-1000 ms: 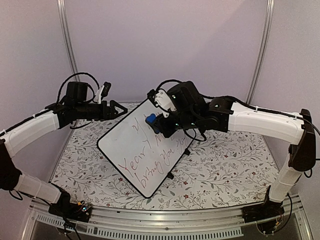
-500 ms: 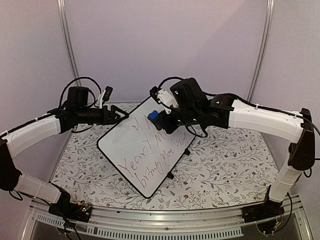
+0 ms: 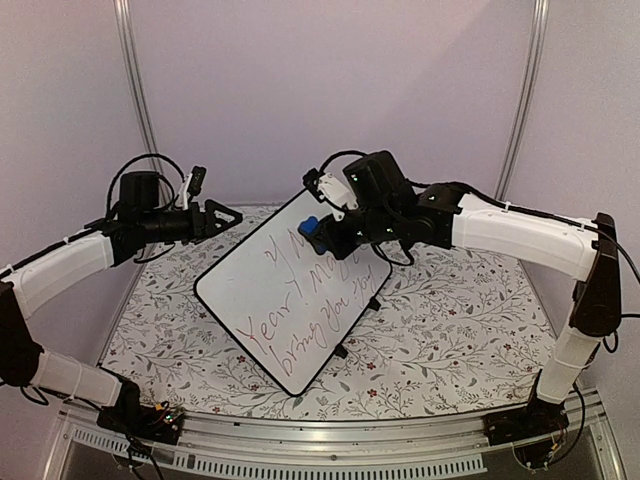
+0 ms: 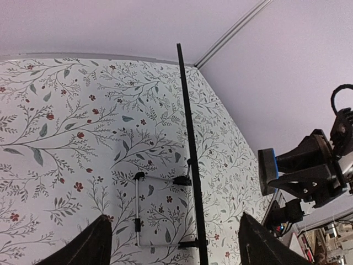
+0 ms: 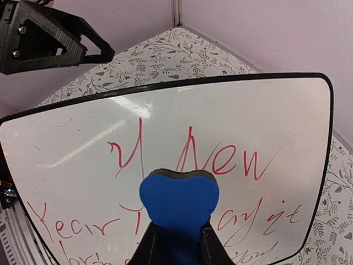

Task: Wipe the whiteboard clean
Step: Erase the whiteboard at the center of the board.

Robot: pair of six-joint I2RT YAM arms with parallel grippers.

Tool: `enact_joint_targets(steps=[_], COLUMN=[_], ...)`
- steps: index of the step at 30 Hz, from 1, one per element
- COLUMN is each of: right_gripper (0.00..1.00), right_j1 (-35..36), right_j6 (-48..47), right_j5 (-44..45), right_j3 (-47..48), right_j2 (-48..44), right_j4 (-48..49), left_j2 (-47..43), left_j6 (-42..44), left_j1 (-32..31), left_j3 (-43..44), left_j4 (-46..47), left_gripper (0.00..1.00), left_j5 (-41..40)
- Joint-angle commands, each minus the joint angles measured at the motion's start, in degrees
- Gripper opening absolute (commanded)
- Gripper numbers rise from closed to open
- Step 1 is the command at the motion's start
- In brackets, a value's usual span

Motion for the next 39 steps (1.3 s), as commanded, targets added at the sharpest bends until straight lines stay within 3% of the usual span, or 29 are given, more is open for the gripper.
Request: enact_joint_targets(steps=[1,39], right_gripper=[0.03,0.04], right_j1=[-0.48,-0.66], right_j6=[-0.62,3.63], right_j5=[-1.16,-0.98], right_j3=[2.93,-1.08], right_j2=[1.02,-0.91], right_j4=[-0.83,1.67], left_j2=[-1.75,-3.60], left_j6=[-0.39,0.36], left_j1=[-0.07,-0.81], left_j3=[-1.11,-1.77], left_j4=[1.47,2.50], left_gripper=[0.77,0.77], left_j5=[0.68,0.68])
